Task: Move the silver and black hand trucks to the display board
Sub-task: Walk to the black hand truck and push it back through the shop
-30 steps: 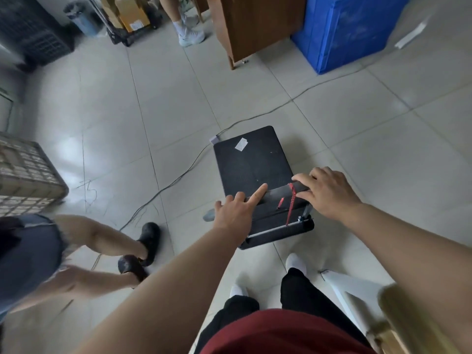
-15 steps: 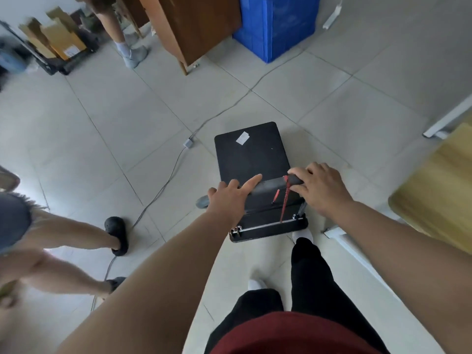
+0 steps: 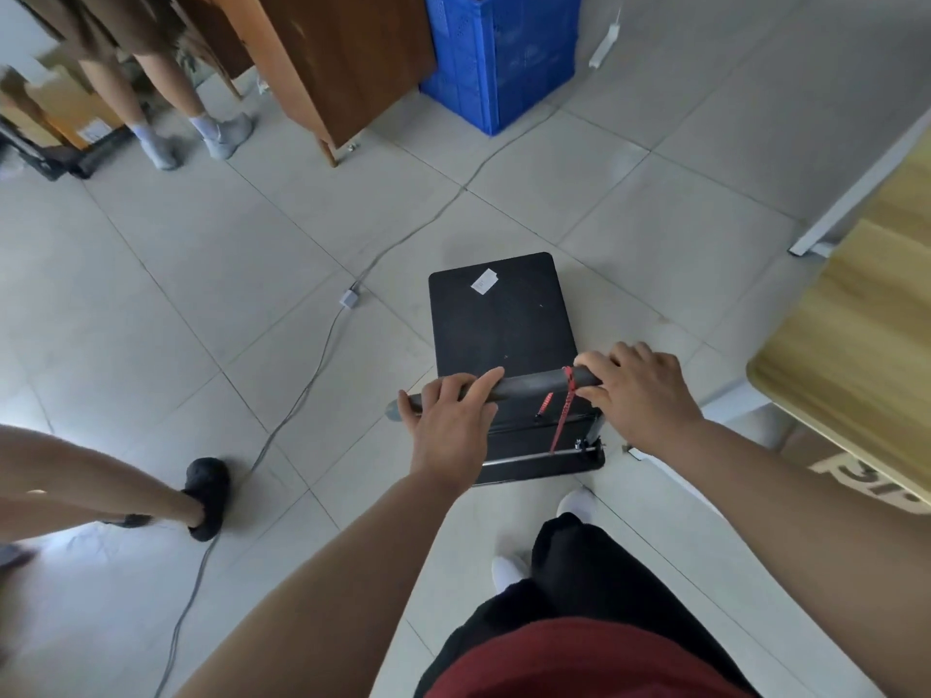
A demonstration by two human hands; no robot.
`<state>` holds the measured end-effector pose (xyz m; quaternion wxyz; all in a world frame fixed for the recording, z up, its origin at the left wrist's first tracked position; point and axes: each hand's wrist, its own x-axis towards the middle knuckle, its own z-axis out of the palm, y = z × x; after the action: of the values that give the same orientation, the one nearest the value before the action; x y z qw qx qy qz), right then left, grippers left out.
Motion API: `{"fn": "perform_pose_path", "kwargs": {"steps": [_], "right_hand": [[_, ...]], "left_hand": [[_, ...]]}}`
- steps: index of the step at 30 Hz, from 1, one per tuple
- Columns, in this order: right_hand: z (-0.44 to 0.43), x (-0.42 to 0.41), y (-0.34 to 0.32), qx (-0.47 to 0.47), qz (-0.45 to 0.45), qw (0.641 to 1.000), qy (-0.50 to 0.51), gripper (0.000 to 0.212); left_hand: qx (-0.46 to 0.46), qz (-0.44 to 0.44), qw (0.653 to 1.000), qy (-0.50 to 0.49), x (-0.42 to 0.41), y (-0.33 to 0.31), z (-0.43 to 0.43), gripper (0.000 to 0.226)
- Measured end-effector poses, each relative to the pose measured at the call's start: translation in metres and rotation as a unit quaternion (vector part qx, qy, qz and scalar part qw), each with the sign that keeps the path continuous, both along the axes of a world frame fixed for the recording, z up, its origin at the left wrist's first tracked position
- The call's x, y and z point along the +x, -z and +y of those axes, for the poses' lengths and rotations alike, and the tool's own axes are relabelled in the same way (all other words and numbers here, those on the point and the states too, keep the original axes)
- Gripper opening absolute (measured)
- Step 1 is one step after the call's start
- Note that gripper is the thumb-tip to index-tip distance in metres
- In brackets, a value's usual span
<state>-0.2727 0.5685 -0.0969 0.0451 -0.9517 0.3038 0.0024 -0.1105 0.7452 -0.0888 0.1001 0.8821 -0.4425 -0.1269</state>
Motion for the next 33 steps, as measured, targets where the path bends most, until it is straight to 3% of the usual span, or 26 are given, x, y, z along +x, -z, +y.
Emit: {"fn": "perform_pose_path", "kwargs": {"steps": [16, 27, 33], "right_hand": [[-0.085, 0.061, -0.011, 0.101, -0.012, 0.994, 0.027, 0.030], [-0.163, 0.085, -0.015, 0.129, -0.029, 0.984, 0.116, 0.031], [-0.199, 0.122, -0.012, 0.109, -0.047, 0.976, 0.184, 0.027]], "left_hand": [[0.045, 0.079, 0.996, -0.009, 0.079, -0.013, -0.105, 0.041], [0.057, 0.095, 0.991, 0.076, 0.128, -0.013, -0.219, 0.042], [0.067, 0.062, 0.984, 0.152, 0.179, -0.005, -0.286, 0.042]]}}
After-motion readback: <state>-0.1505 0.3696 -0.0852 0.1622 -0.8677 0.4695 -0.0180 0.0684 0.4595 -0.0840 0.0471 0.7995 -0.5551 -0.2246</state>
